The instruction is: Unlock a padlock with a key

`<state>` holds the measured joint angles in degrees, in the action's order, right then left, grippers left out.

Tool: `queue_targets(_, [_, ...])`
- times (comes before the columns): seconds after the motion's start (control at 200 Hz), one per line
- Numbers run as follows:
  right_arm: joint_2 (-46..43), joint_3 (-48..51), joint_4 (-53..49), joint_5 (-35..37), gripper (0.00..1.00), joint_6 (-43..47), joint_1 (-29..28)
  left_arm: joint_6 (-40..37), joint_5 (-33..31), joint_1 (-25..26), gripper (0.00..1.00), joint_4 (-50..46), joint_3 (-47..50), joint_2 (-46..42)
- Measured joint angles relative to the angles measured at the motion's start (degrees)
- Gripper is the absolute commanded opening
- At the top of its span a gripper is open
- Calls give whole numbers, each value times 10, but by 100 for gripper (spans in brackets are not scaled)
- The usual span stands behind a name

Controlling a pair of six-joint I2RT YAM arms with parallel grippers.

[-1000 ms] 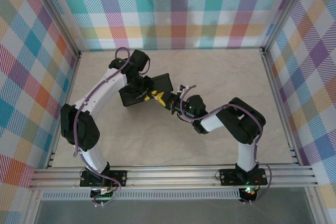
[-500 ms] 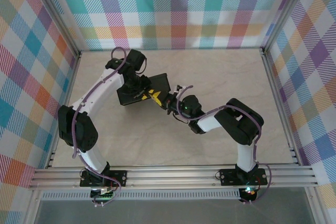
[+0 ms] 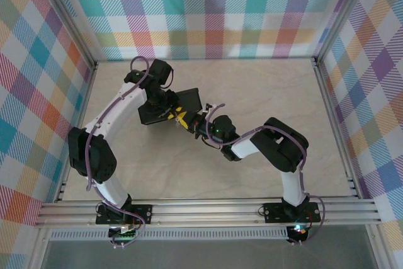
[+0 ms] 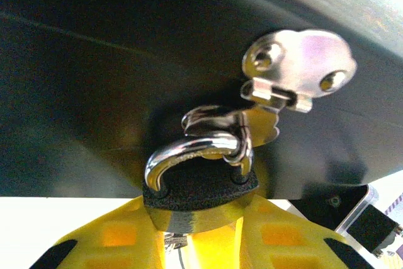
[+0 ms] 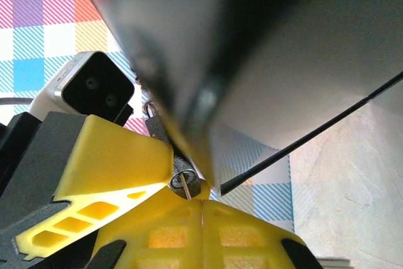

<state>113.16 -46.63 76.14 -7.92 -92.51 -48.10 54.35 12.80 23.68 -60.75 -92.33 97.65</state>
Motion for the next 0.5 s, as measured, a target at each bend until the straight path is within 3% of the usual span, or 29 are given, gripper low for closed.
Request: queue_targets(0.5, [-18, 0, -37, -37, 0, 20, 24, -32, 35, 8, 0, -8, -2, 0])
